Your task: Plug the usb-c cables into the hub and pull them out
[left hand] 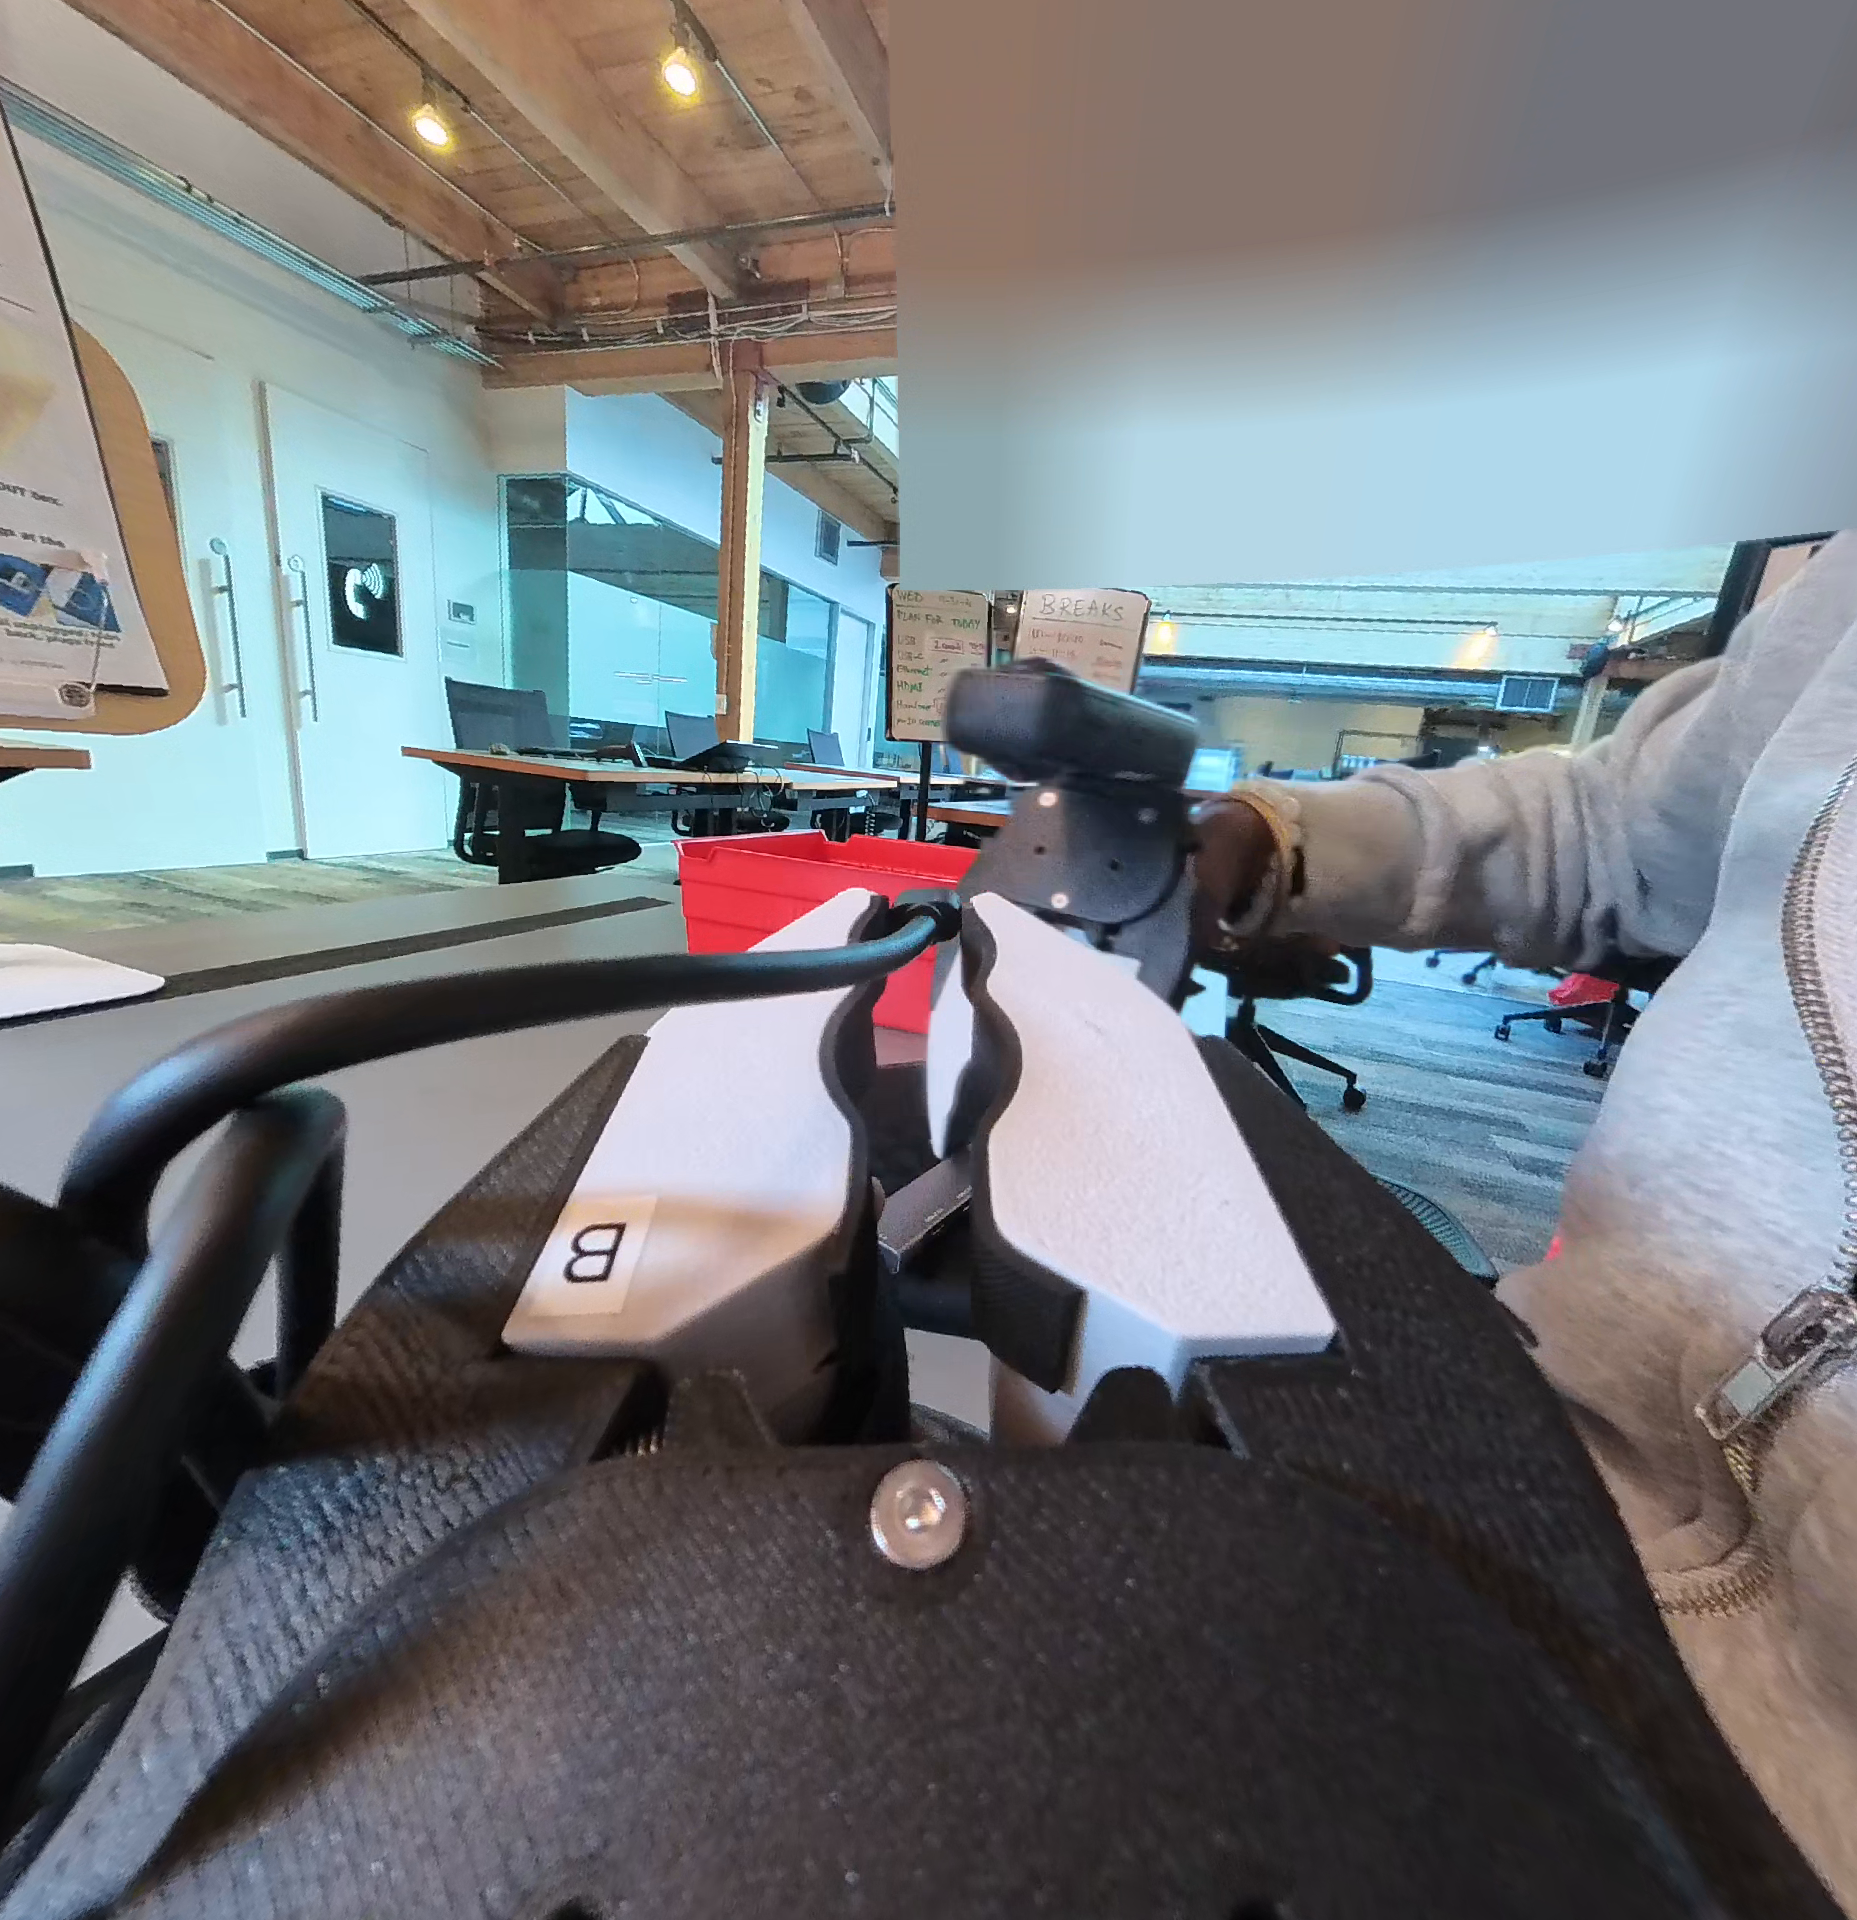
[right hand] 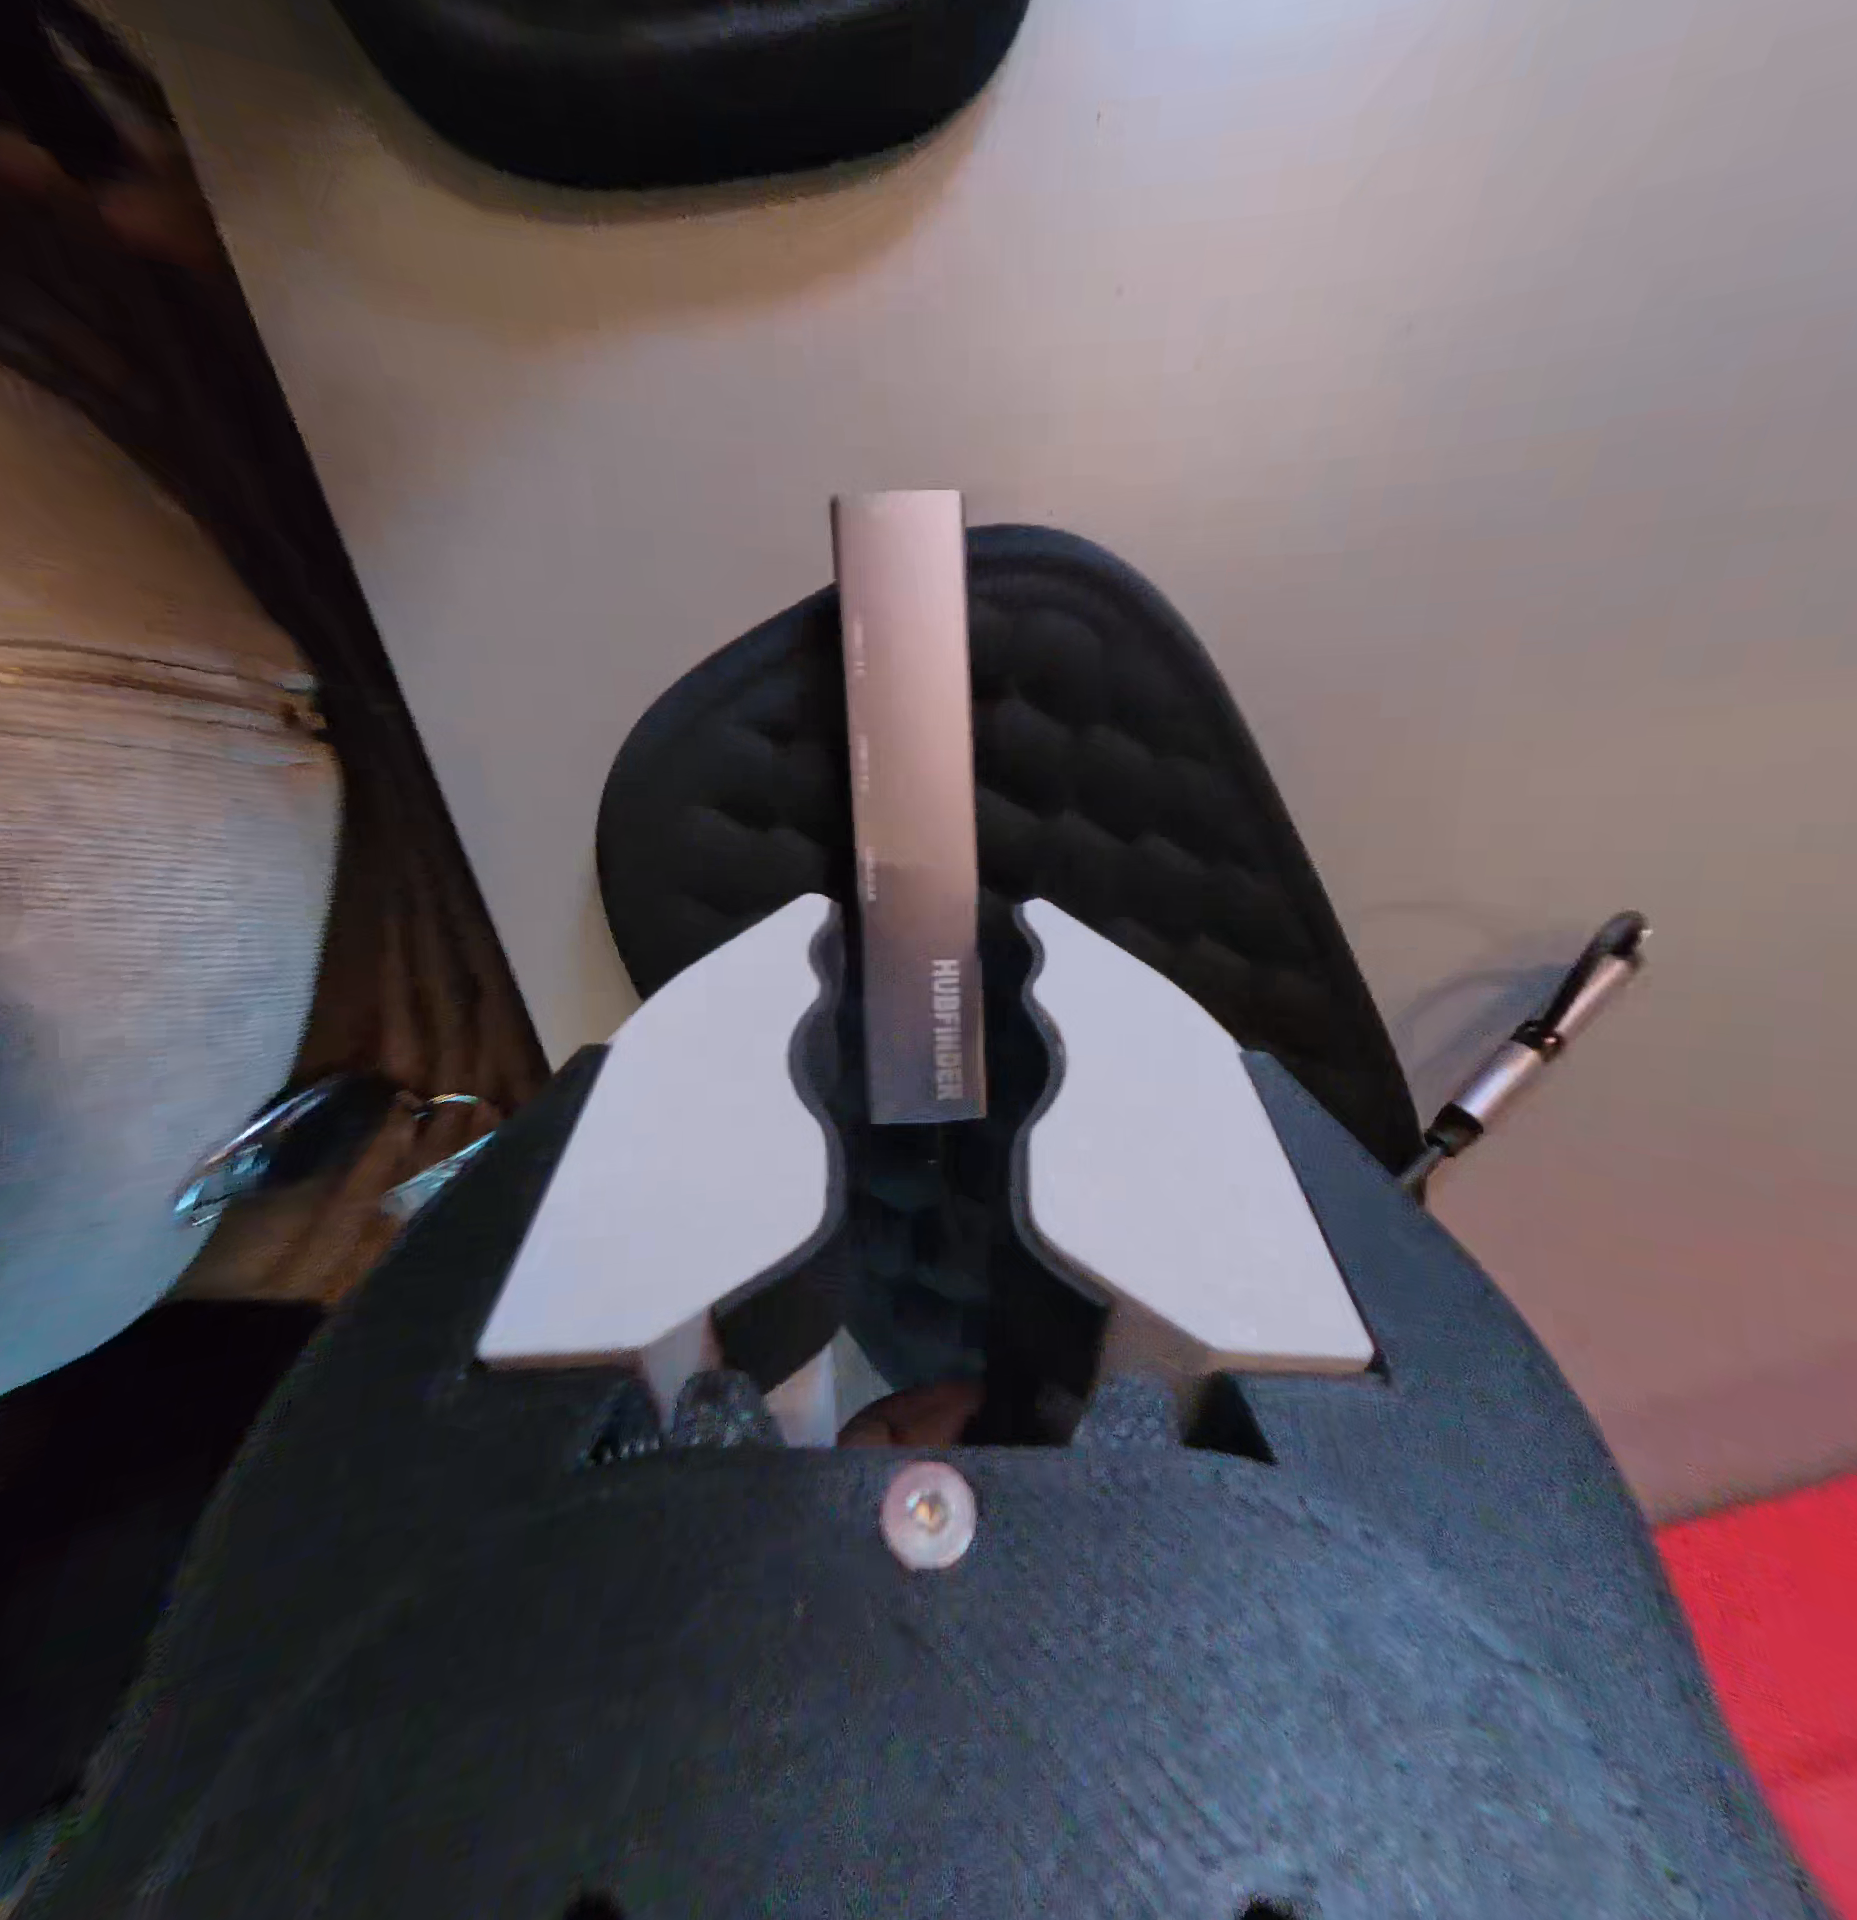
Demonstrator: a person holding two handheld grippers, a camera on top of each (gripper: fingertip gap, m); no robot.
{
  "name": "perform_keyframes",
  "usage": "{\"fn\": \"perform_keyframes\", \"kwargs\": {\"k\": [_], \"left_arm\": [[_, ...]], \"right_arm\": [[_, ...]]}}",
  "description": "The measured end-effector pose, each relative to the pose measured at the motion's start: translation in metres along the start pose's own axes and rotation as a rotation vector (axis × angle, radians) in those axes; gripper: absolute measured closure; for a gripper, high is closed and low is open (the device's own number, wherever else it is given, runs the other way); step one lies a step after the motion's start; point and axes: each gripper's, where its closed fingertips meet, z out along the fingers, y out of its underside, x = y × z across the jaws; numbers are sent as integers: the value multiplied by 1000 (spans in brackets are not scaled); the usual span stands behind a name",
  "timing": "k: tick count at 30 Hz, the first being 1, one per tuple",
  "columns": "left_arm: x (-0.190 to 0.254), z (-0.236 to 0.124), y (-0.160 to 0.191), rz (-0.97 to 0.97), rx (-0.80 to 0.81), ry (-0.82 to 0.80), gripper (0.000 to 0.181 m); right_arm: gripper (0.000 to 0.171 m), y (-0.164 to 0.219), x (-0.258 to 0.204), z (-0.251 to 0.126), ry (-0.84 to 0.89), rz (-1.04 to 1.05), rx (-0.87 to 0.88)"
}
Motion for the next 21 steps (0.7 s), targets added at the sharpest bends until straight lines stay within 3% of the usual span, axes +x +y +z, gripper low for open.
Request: {"fn": "perform_keyframes", "kwargs": {"k": [6,11,13,14,21], "left_arm": [[-1,0,0,-4,-2,-6,168],[-1,-1,0,-18,-1,-1,168],[-2,0,3,-30,-24,-4,168],[-2,1,6,-35,-51,-2,168],[7,7,32,-62,-242,68,167]], "right_arm": [[125,-39,1,-6,-101,48,112],[133,-39,-5,20,31,-77,60],[136,-43,-7,23,32,-79,116],[149,-44,-3,23,59,-82,137],[150,-73,-19,-30,-24,-289,390]]}}
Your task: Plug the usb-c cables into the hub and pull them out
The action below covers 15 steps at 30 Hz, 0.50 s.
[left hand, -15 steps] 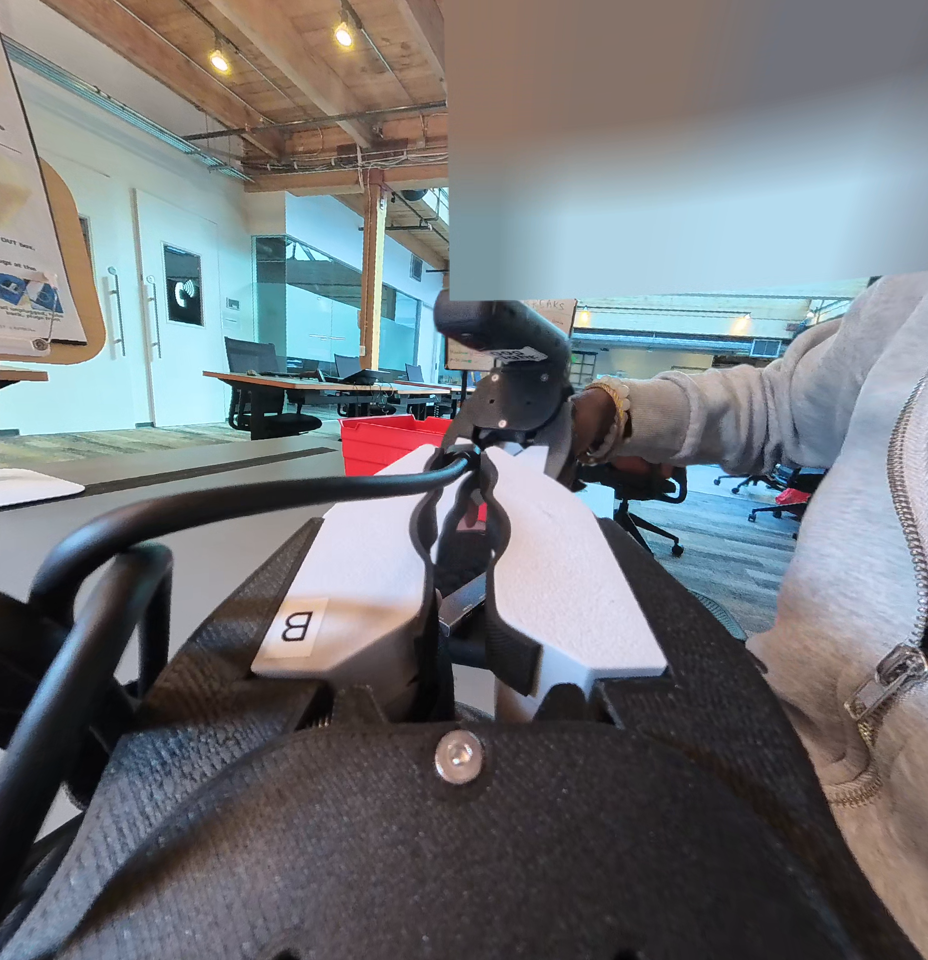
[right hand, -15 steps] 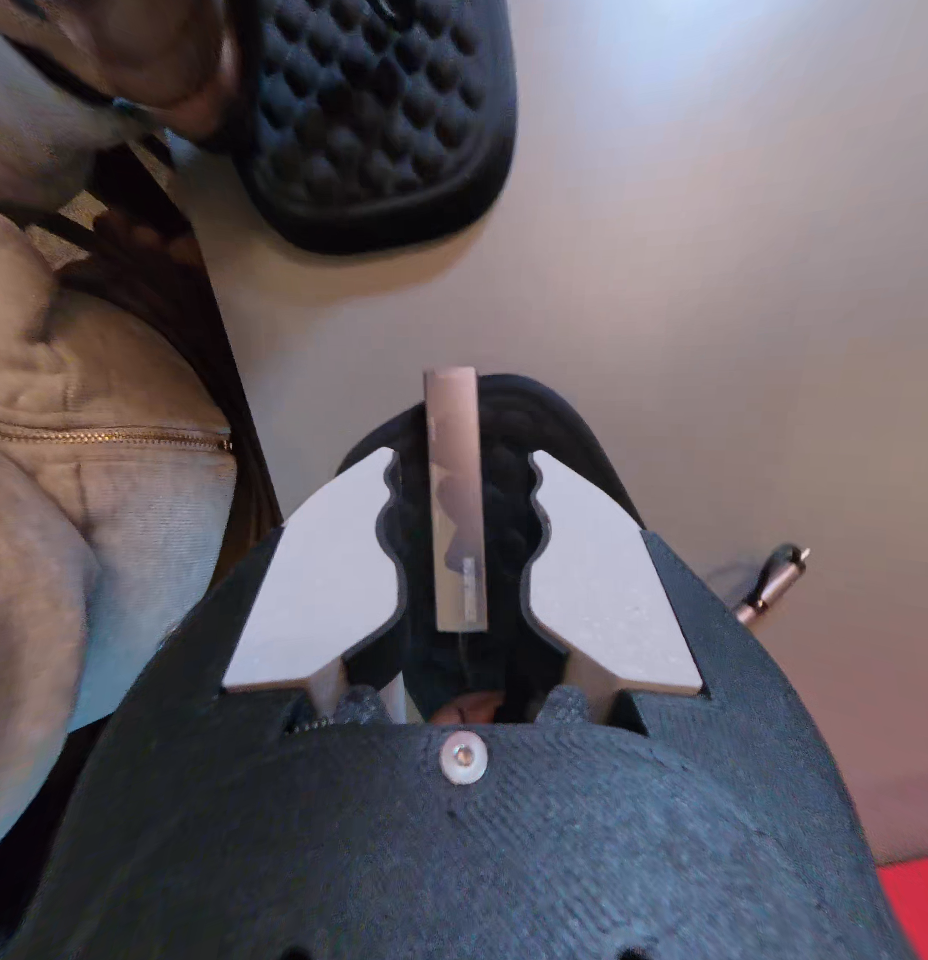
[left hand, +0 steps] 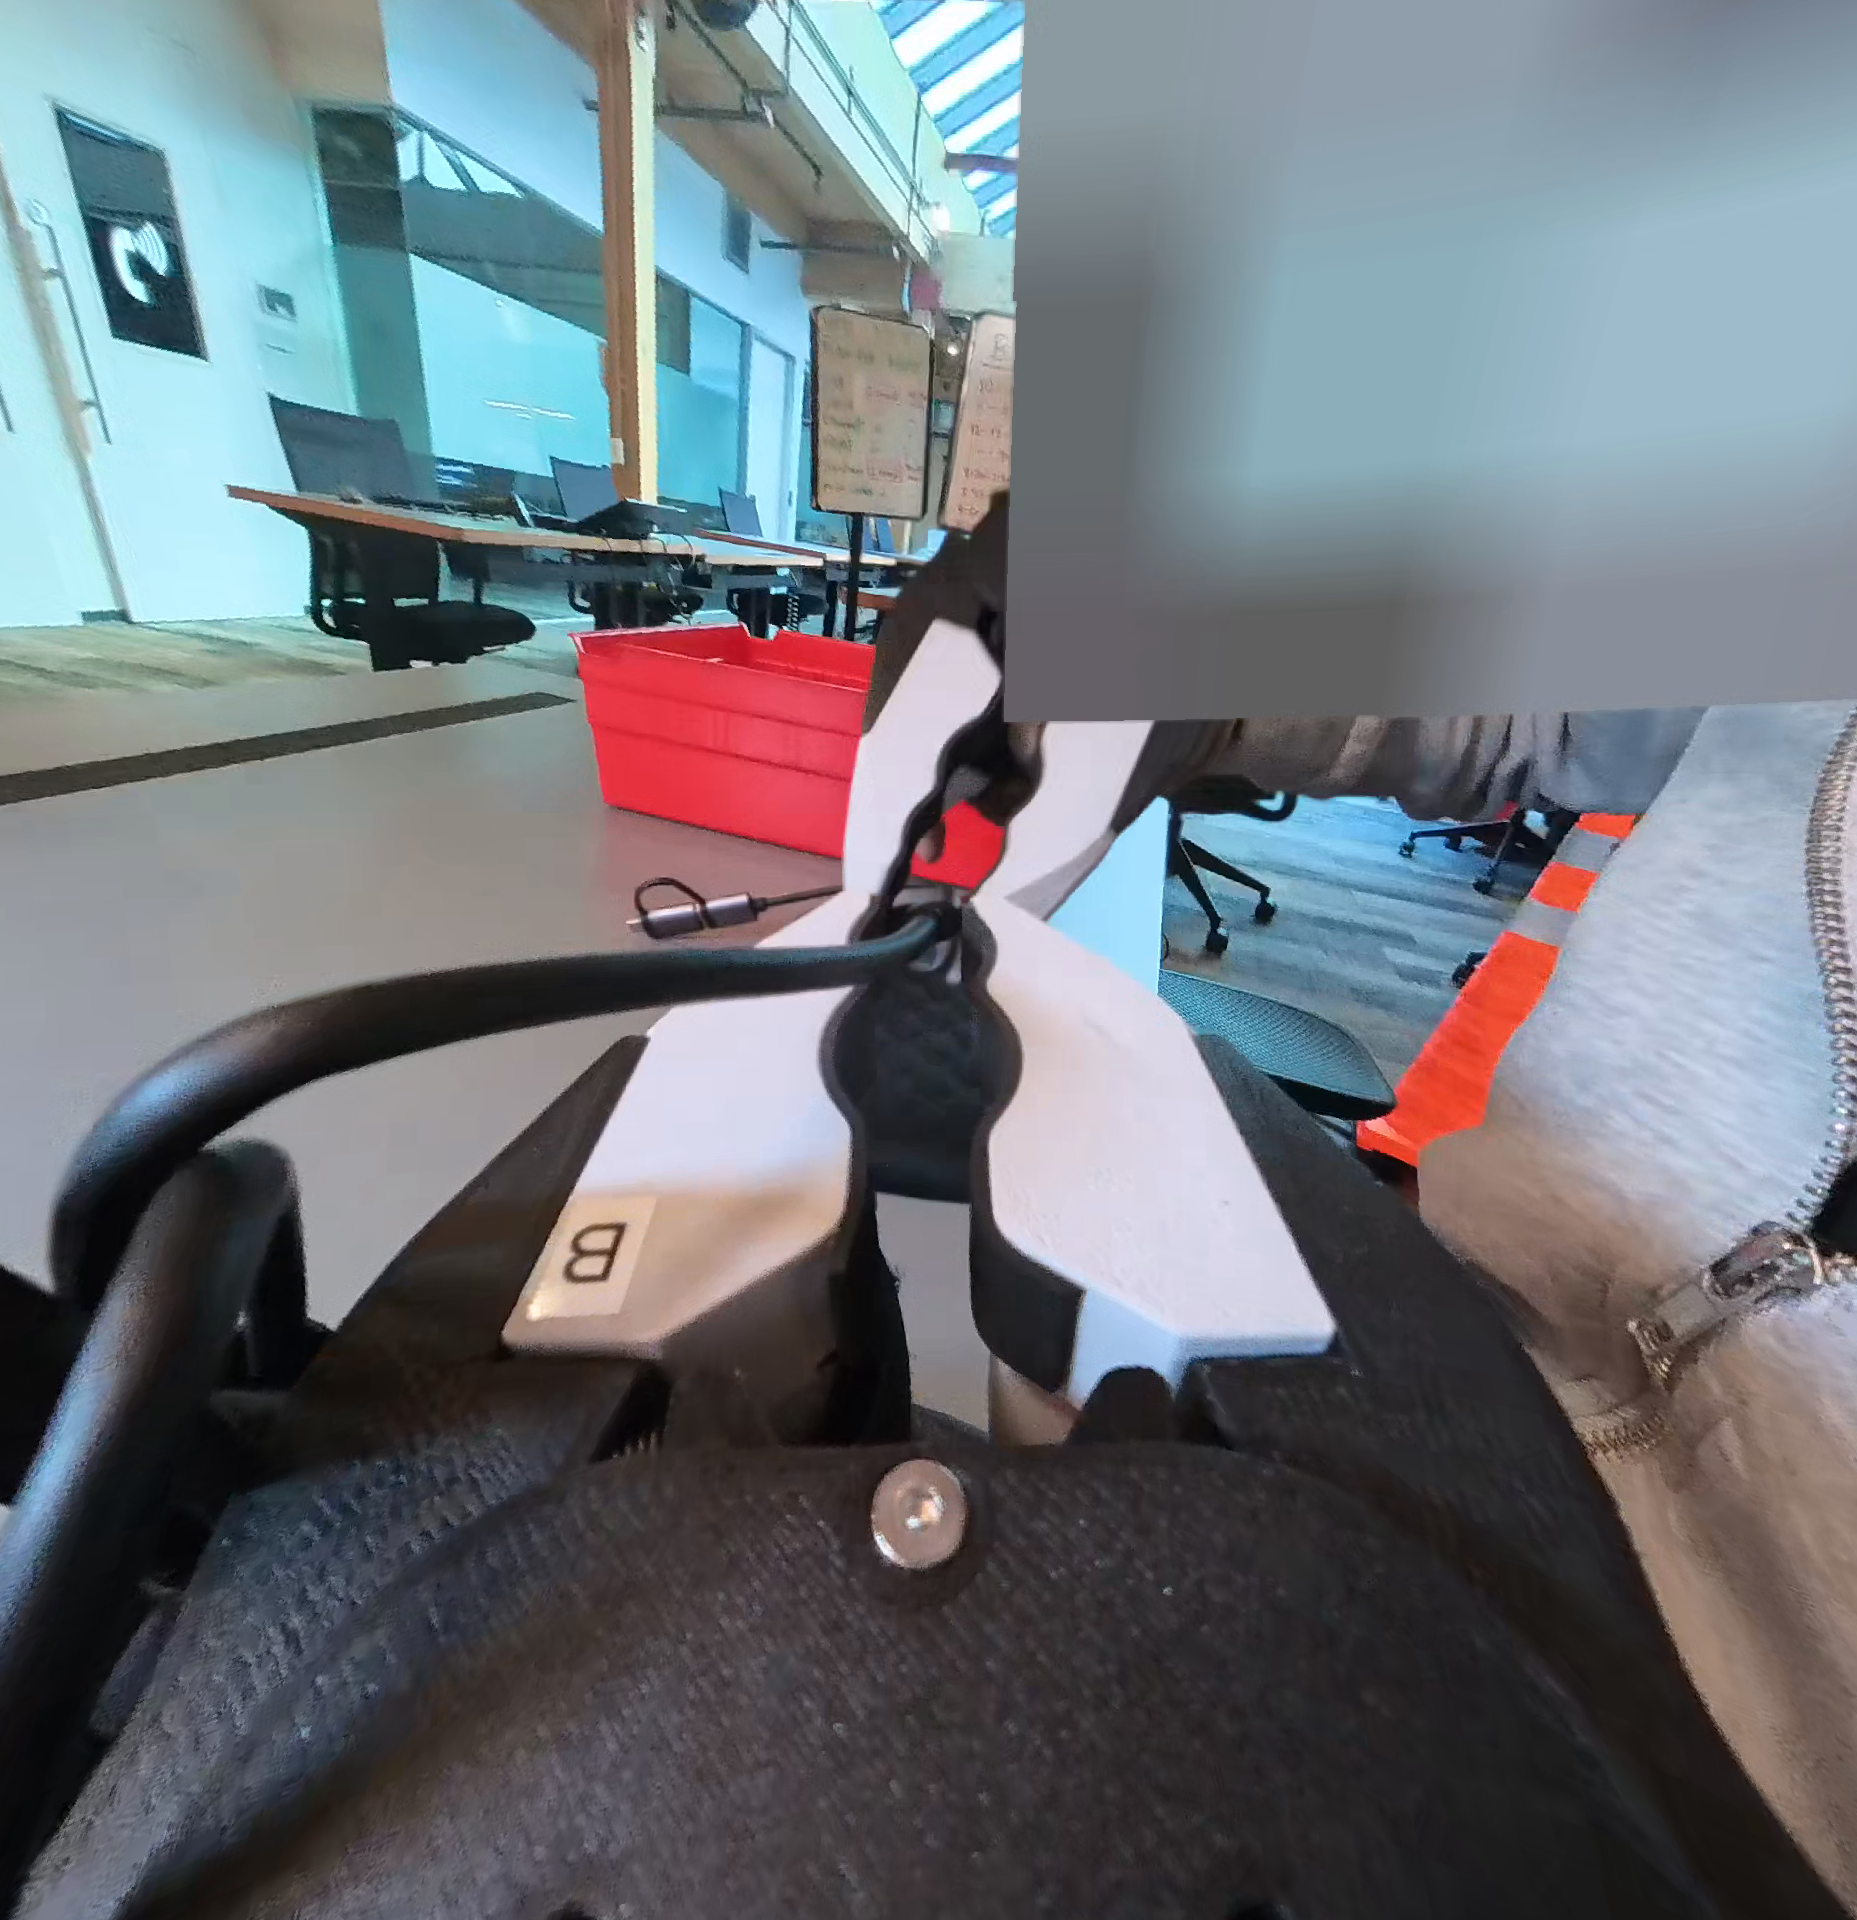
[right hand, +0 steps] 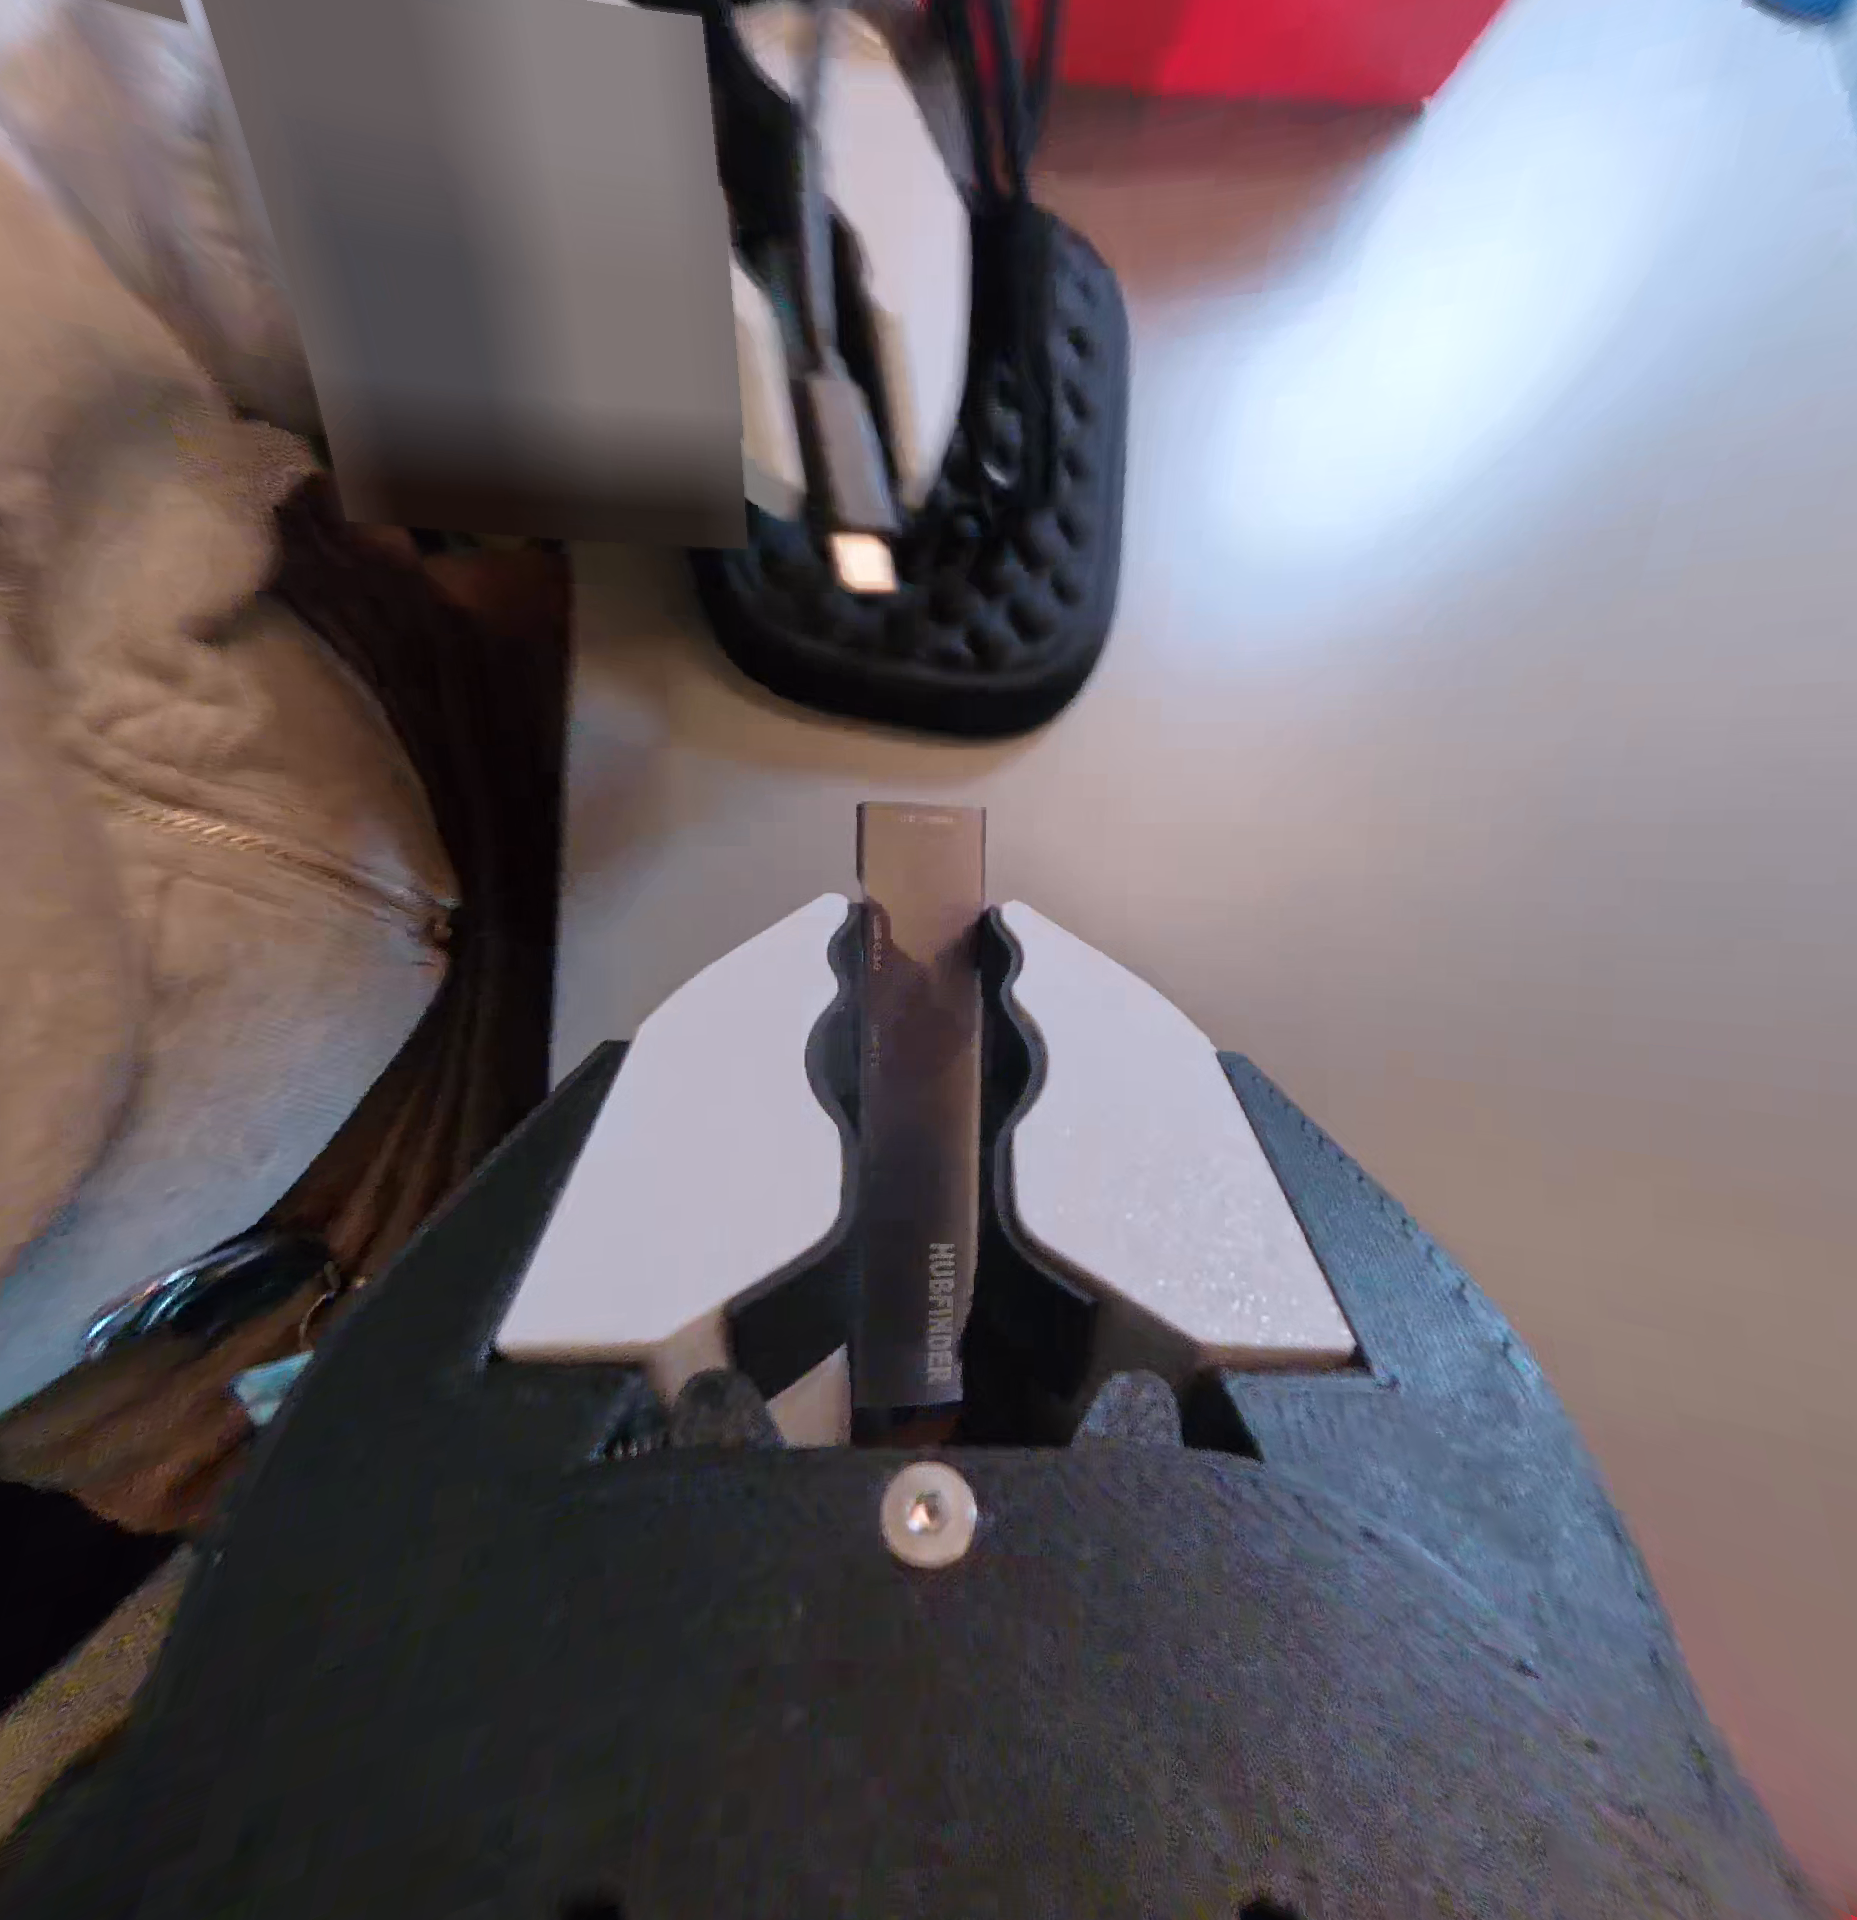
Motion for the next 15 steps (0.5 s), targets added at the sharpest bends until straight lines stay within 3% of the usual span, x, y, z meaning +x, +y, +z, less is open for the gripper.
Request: {"fn": "perform_keyframes", "kwargs": {"k": [4,15], "left_arm": [[7,-2,-2,16,26,49,167],[19,-3,-1,77,38,105,167]], "right_arm": [[150,-16,-18,-11,-120,-67,25],[150,-36,-27,-4,-233,-42,109]]}}
